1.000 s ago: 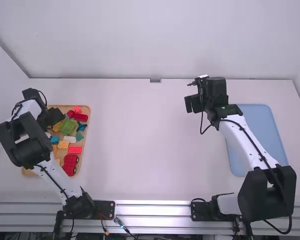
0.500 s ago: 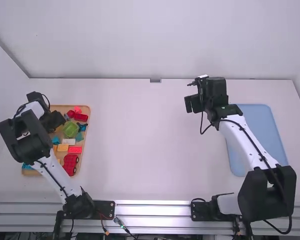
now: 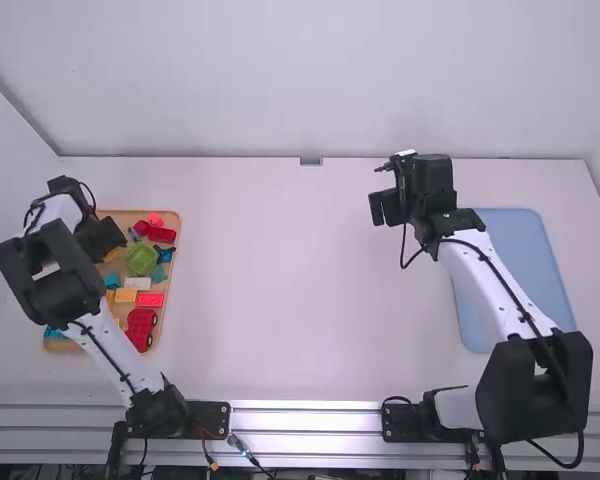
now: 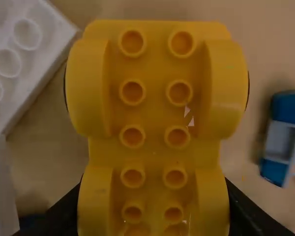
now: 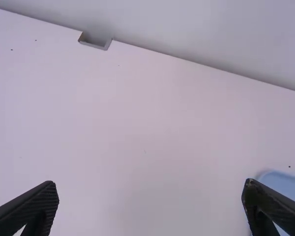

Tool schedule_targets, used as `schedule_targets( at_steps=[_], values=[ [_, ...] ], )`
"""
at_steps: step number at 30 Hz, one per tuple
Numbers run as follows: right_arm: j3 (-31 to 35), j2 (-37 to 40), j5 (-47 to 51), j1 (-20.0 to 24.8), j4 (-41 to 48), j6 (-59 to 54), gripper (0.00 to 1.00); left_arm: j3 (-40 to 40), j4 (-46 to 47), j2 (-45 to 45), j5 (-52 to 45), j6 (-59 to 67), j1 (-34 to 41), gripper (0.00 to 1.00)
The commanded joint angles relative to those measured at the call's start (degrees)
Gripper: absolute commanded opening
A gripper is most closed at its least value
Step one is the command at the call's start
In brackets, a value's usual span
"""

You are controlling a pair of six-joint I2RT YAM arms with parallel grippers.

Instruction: Assemble lego blocks to make yellow taxi

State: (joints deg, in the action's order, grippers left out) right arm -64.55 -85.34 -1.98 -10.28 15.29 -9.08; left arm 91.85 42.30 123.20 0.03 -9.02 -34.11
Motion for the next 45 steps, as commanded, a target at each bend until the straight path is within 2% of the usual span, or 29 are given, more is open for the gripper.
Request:
schedule_targets(
  at_steps=[1,2,4,6,10,14,18,24,28,31,38,40,42,43,44,45],
  values=[
    [-2.23,-0.50,-0.13,-0.26,0.11,0.22,0.99,1.40,1.25,-6.14,-5.86,3.43,1.92,0.24],
    [-2.23,-0.50,-0.13,-0.28,0.13,0.24,0.99,1.20,1.75,-7.80,-7.72,5.64,2.71,0.16],
    [-2.23,-0.50,-0.15,-0.28,0.13,0.24,0.99,0.37,3.39,-11.80,-10.25,11.04,5.75,0.11],
    [-2.23,-0.50,-0.15,-0.26,0.13,0.22,0.99,-0.37,4.00,-13.62,-10.10,13.46,8.20,0.12],
    [-2.23,-0.50,-0.13,-0.28,0.07,0.07,0.99,-3.17,5.42,-16.74,-9.81,25.86,18.05,0.12],
    [-2.23,-0.48,-0.13,-0.26,-0.04,0.26,0.99,-5.99,5.33,-16.98,-7.98,35.12,30.82,0.11],
    [-2.23,-0.48,0.76,0.11,0.17,0.24,0.99,-10.29,2.89,-16.98,-8.00,46.12,43.08,0.04],
    [-2.23,-0.48,0.31,2.14,1.03,0.26,0.99,-18.03,-2.34,-17.03,-4.50,58.53,60.28,0.04],
    [-2.23,-0.48,0.31,3.02,1.92,0.26,0.99,-22.71,-6.51,-17.03,-0.66,59.71,67.08,0.05],
    [-2.23,-0.48,0.31,3.19,2.60,0.26,0.99,-26.32,-11.28,-17.03,-1.88,59.39,69.37,0.04],
    [-2.23,-0.48,0.31,3.17,3.17,0.24,0.99,-33.40,-20.61,-17.03,-5.09,54.69,69.02,0.11],
    [-2.23,-0.48,0.31,2.84,3.13,0.24,0.99,-33.97,-20.11,-17.00,-5.18,55.15,69.00,0.18],
    [-2.23,-0.48,0.31,2.51,3.10,0.26,0.99,-34.25,-20.09,-17.03,-5.14,54.84,69.44,0.41],
    [-2.23,-0.48,0.31,2.49,3.13,0.24,0.99,-34.29,-20.06,-17.03,-5.18,54.88,69.44,0.48],
    [-2.23,-0.48,0.33,2.32,3.13,0.22,0.99,-34.29,-20.11,-17.03,-5.44,54.86,69.35,0.64],
    [-2.23,-0.48,0.33,2.29,3.13,0.24,0.99,-34.27,-20.11,-17.03,-5.51,54.80,69.29,0.70]
  ],
)
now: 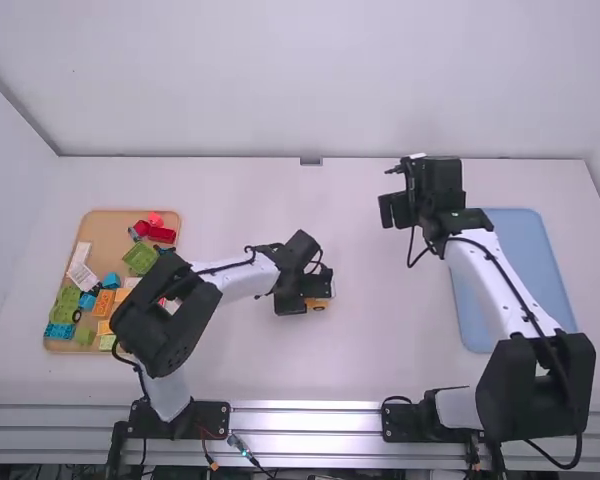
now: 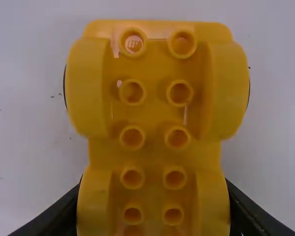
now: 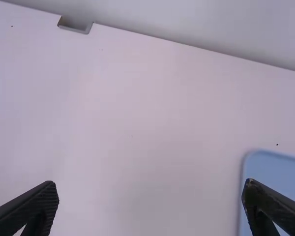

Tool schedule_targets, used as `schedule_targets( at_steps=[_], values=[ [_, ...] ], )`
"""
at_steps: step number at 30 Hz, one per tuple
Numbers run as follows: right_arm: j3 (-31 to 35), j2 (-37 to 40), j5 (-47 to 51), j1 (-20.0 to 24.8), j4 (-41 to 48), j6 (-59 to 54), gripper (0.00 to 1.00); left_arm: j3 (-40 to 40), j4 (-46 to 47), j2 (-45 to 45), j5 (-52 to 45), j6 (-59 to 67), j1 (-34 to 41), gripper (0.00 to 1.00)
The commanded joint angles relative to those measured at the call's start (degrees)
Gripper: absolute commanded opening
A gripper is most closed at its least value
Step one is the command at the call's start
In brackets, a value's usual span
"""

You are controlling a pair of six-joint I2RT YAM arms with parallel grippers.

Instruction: Assemble lego blocks to make yellow taxi

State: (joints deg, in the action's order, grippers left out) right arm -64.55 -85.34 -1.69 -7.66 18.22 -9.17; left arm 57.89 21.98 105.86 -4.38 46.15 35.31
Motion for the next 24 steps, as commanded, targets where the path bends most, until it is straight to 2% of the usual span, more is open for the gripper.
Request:
schedule_targets(
  at_steps=[1,8,11,15,17,18,20,24],
  values=[
    [-2.23,-0.48,0.04,-0.24,0.20,0.35,0.99,-0.22,-0.04,0.31,-0.83,-1.03,-0.39,0.99],
    [-2.23,-0.48,0.02,-0.20,-0.15,0.33,0.99,4.17,3.82,-1.75,7.93,-12.35,-0.13,0.99],
    [-2.23,-0.48,0.02,-0.22,-0.98,0.33,0.99,7.56,8.20,-6.82,10.47,-21.46,-1.73,0.99],
    [-2.23,-0.48,0.02,-0.37,-1.49,0.31,0.99,8.22,10.40,-12.96,13.70,-29.59,-4.66,0.99],
    [-2.23,-0.48,0.04,-0.24,-1.46,0.31,0.99,8.04,12.20,-18.53,16.55,-39.23,-8.39,0.99],
    [-2.23,-0.48,0.04,-0.24,-1.44,0.33,0.99,8.04,12.35,-18.86,16.63,-40.11,-8.70,0.99],
    [-2.23,-0.48,0.00,-0.26,-1.42,0.35,0.99,8.04,15.34,-23.98,19.28,-56.00,-14.95,0.99],
    [-2.23,-0.48,0.00,-0.26,-1.46,0.35,0.99,8.07,22.29,-28.41,24.46,-80.24,-24.85,0.99]
  ],
)
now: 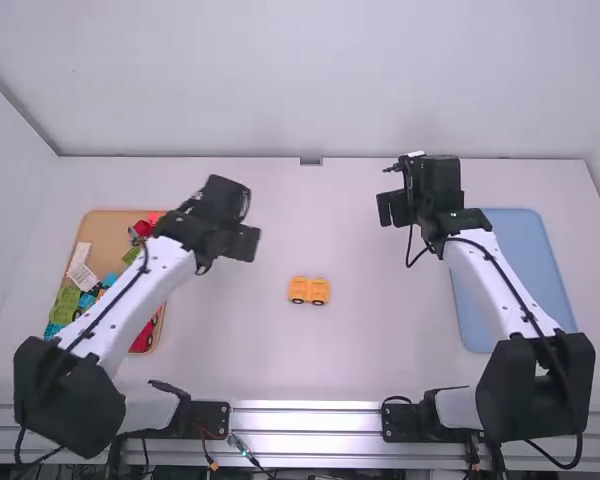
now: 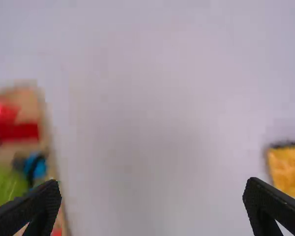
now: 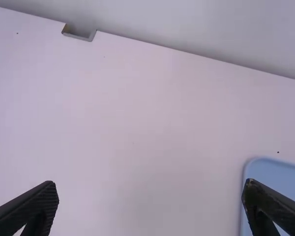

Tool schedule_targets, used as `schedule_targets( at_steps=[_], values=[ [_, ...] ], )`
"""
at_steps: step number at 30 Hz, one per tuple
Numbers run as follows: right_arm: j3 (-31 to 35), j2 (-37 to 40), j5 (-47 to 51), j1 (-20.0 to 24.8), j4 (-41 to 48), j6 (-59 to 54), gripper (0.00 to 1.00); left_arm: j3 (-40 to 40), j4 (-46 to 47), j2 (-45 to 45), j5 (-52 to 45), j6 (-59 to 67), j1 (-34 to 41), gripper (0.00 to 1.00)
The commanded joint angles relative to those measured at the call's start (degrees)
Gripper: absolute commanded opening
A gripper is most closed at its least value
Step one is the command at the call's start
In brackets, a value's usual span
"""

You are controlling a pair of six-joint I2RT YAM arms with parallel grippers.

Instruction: Assemble lego blocks to make yellow taxi

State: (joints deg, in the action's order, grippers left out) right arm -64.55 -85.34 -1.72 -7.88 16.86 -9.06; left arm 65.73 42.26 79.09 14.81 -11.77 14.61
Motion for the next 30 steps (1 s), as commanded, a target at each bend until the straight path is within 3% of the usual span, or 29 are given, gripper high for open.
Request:
schedule_targets(
  at_steps=[1,5,9,14,20,26,30],
  values=[
    [-2.23,-0.48,0.02,-0.04,-0.11,0.22,0.99,0.22,3.67,-2.08,5.95,-27.06,-6.10,0.99],
    [-2.23,-0.48,0.02,-0.11,-0.13,0.22,0.99,0.04,13.94,-2.69,6.91,-47.43,-16.70,0.99],
    [-2.23,-0.48,0.04,-0.09,-0.11,0.22,0.99,-3.23,15.26,-2.69,7.23,-52.06,-23.12,0.99],
    [-2.23,-0.48,0.02,-0.09,-0.11,0.22,0.99,-10.47,6.71,-2.69,4.55,-51.74,-28.85,0.99],
    [-2.23,-0.48,0.02,-0.11,-0.02,0.22,0.99,-19.02,-5.27,-2.67,-5.57,-46.42,-39.30,0.99],
    [-2.23,-0.48,0.02,-0.11,-0.15,0.24,0.99,-22.29,-11.54,-2.08,-12.39,-37.40,-49.40,0.99],
    [-2.23,-0.48,0.02,-0.09,-0.13,0.24,0.99,-22.21,-14.49,2.14,-16.63,-32.63,-53.99,0.91]
  ],
)
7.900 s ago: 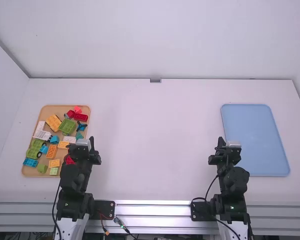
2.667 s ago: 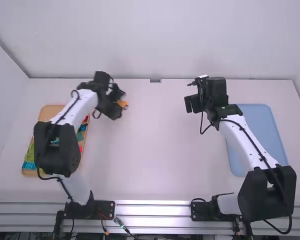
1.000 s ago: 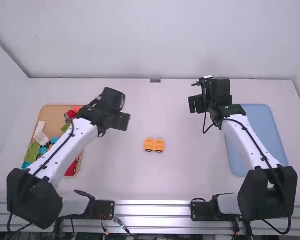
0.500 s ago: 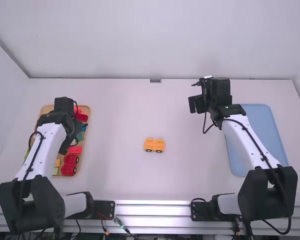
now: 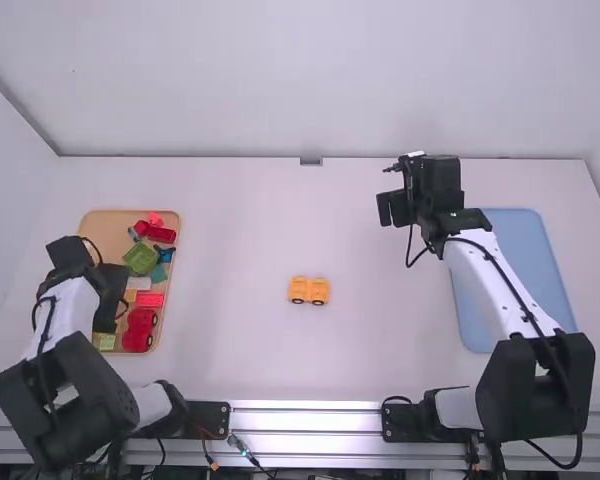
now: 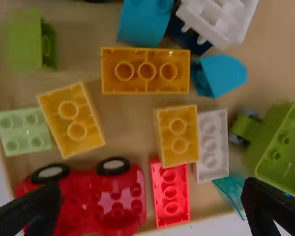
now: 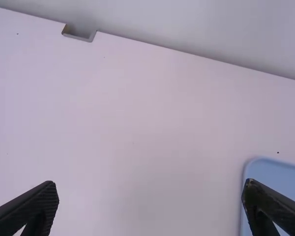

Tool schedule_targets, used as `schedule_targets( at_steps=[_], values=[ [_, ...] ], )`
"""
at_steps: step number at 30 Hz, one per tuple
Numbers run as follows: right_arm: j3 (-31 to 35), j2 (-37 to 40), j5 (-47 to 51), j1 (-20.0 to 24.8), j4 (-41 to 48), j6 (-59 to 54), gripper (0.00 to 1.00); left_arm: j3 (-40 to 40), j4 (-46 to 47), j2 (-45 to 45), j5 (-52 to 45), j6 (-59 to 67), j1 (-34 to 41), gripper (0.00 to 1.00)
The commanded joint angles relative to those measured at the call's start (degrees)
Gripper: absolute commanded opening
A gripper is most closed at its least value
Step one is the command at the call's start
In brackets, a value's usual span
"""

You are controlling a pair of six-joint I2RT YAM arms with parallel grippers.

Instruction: Assemble lego blocks to make yellow taxi

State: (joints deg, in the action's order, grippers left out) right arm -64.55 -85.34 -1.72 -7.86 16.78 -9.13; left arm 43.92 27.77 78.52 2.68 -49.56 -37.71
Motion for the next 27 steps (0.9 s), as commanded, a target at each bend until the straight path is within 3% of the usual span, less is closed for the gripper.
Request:
schedule_targets(
  at_steps=[1,10,16,24,27],
  values=[
    [-2.23,-0.48,0.02,-0.11,-0.04,0.31,0.99,-0.22,-0.24,3.72,-4.87,5.77,-2.05,0.89],
    [-2.23,-0.48,0.02,-0.11,-0.02,0.28,0.99,4.90,1.95,16.28,-4.63,5.90,-2.69,0.64],
    [-2.23,-0.48,0.02,-0.11,-0.04,0.31,0.99,5.66,1.99,16.61,-4.68,5.92,-2.71,0.70],
    [-2.23,-0.50,0.02,-0.11,-0.68,0.31,0.99,6.49,3.72,16.52,-4.61,5.53,-2.89,0.67],
    [-2.23,-0.50,0.04,-0.11,-1.33,0.31,0.99,10.43,9.90,16.28,-2.36,4.35,-2.73,0.66]
  ],
)
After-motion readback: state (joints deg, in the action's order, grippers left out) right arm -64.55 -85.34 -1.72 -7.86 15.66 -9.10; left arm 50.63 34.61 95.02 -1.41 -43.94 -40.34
